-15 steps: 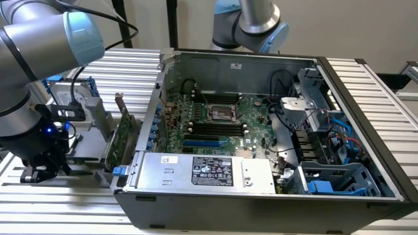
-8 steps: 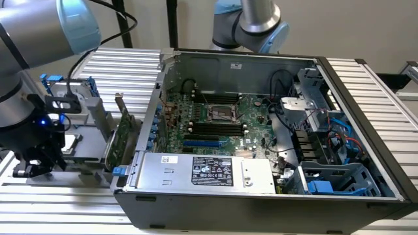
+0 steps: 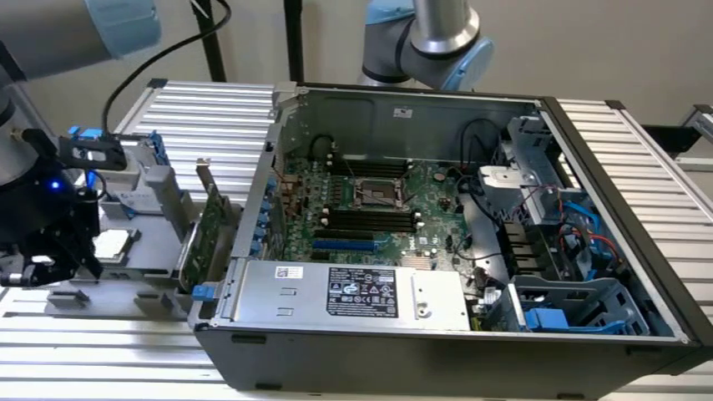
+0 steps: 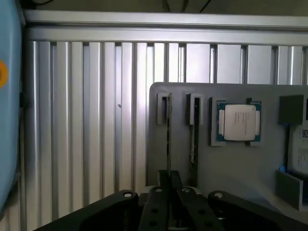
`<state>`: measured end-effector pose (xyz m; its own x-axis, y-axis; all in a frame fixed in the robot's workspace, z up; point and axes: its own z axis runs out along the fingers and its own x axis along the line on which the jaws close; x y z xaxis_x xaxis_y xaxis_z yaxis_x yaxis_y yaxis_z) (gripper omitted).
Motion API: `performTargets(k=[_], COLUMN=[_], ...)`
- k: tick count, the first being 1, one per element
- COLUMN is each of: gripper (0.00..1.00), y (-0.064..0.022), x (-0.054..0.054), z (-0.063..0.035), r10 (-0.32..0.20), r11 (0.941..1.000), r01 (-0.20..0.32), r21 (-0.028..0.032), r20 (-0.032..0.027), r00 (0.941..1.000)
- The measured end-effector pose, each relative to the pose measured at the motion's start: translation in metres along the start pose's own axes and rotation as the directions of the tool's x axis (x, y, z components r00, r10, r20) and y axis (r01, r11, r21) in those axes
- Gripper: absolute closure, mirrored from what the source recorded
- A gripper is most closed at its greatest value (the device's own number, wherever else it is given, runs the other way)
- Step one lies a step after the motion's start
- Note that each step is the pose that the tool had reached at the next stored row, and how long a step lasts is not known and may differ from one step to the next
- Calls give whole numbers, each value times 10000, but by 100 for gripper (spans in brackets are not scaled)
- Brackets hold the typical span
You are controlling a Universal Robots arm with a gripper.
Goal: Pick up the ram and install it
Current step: 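Pick up the ram and move it above insertion slot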
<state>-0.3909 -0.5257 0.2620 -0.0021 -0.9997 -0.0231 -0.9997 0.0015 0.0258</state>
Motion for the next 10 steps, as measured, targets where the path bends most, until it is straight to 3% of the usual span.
performTargets(k=[4, 10], gripper=[100, 100], y=[-56, -217], x=[-5, -11], z=[-184, -460], r10=[1, -11], r11=[10000, 10000], r01=[-1, 11], r21=[-11, -49], r20=[1, -2], r00=[10000, 10000])
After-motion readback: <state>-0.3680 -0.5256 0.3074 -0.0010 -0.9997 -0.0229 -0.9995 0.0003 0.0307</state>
